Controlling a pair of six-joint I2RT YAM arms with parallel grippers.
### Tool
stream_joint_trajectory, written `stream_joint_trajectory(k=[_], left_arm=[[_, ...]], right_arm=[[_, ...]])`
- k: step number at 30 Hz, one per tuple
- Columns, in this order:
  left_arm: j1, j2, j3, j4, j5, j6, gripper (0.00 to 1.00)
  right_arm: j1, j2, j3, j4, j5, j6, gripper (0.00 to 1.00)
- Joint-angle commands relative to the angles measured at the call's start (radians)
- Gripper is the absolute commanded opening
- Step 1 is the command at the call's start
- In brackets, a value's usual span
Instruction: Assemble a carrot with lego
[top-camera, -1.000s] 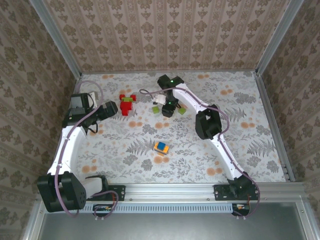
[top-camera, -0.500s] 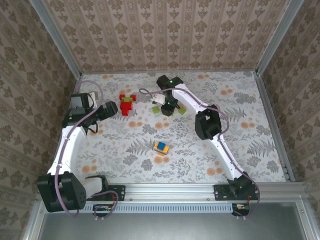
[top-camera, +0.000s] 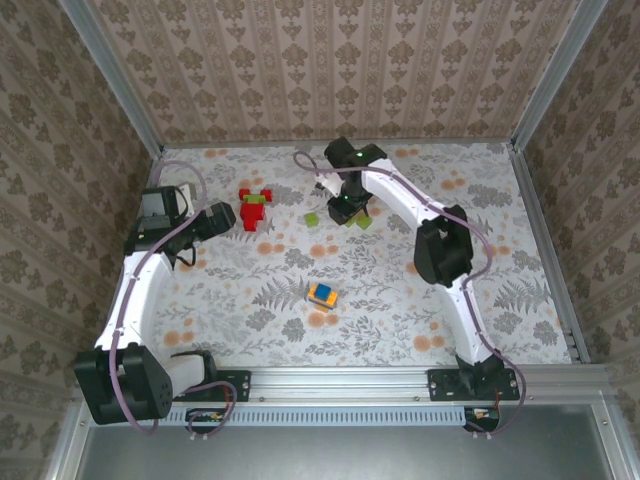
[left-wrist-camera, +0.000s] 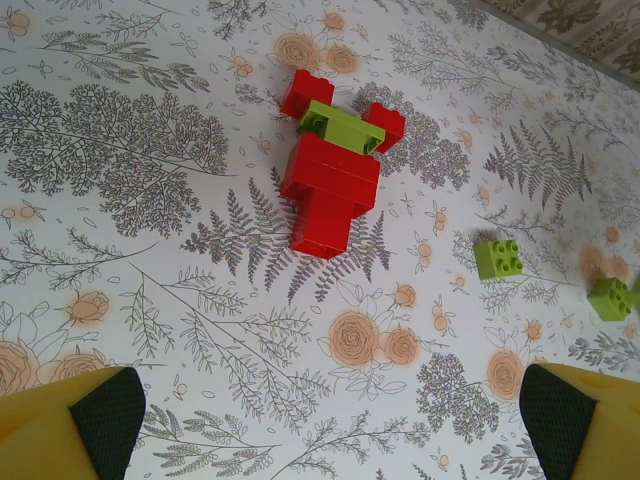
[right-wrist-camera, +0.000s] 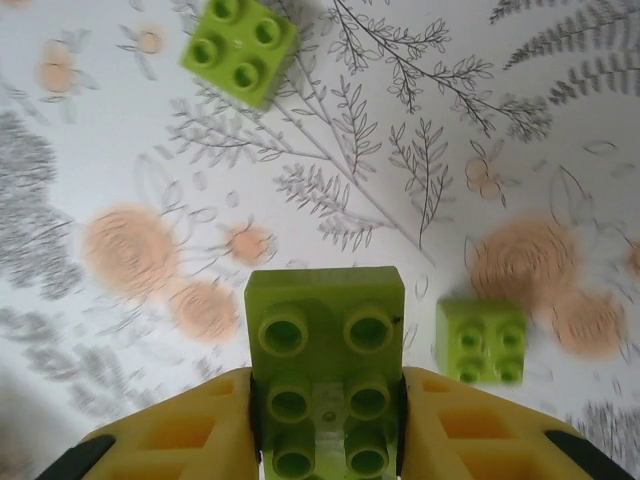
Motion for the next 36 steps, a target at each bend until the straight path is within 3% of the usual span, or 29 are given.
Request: stream_joint_trajectory(k=[1, 7, 12, 24, 36], left_arm=[[-0.006, -0.003, 0.031, -0.014, -0.002, 0.013, 1.0], [-0.008, -0.008, 0.031, -0.015, -0.004, 0.013, 1.0], [-0.01, -0.008, 0.03, -0.017, -0.007, 0.014, 1.0], [-0.015, -0.008, 0.031, -0.022, -0.019, 0.017, 1.0], [-0.017, -0.006, 0.031, -0.022, -0.021, 0.017, 1.0]], right_arm=[[0.063, -0.143, -0.115, -0.014, -0.013, 0.083, 0.35], [0.206, -0.33, -0.348, 0.001, 0.0, 0.058, 0.36], [0.301, -0.391, -0.445, 0.001, 0.015, 0.057, 0.36], [0.386, -0.429, -0.523, 0.039, 0.015, 0.078, 0.36], [0.401, -0.411, -0.53, 0.054, 0.011, 0.092, 0.36]])
